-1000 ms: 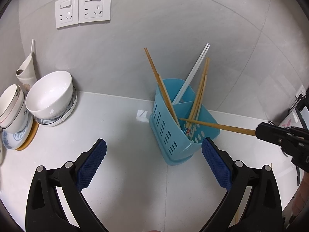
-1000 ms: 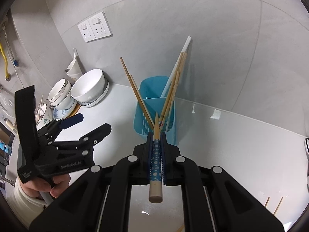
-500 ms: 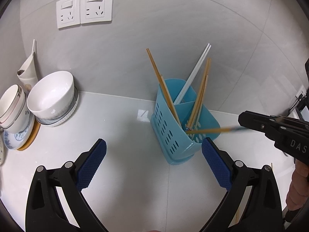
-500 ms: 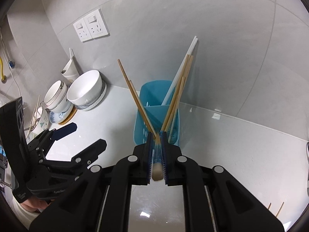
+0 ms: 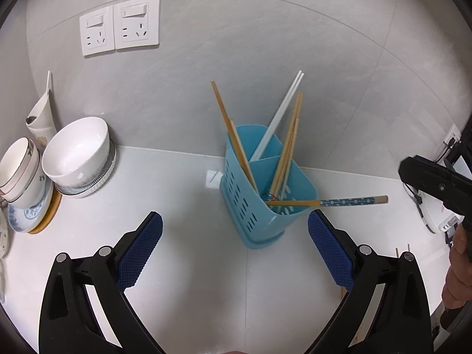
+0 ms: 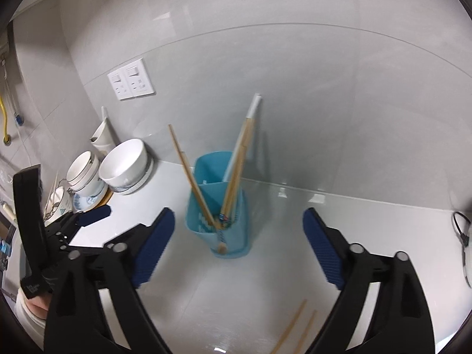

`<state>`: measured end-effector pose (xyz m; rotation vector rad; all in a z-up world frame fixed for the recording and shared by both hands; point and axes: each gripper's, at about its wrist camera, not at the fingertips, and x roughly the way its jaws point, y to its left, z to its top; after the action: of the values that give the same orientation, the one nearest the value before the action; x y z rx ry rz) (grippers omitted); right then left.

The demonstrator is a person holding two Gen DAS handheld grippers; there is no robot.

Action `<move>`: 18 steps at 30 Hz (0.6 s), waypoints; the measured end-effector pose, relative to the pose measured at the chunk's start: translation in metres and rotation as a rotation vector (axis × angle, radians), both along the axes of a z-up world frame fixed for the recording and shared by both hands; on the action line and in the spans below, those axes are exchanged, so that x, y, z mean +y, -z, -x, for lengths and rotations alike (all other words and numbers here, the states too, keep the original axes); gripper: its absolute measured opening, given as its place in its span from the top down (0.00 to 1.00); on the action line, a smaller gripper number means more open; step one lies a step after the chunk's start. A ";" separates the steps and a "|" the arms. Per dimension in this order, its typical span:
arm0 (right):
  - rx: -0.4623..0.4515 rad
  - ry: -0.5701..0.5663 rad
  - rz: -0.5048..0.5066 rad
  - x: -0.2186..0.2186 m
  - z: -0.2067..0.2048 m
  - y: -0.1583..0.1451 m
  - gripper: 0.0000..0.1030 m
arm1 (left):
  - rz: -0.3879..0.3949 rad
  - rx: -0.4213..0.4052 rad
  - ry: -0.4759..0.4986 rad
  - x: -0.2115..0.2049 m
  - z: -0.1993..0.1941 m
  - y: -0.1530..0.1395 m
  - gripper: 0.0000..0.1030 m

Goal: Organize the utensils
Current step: 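Move both open tools back over the remaining chopsticks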

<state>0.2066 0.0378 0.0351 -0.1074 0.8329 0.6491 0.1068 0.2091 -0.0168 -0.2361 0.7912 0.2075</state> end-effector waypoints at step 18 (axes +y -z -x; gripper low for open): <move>0.039 0.293 0.105 -0.137 0.034 0.054 0.08 | 0.024 0.098 0.165 -0.091 0.014 0.023 0.06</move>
<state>0.1722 -0.0994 -0.0194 -0.0659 0.8996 0.3332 0.0932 0.1179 -0.0397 -0.1834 0.9063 0.0536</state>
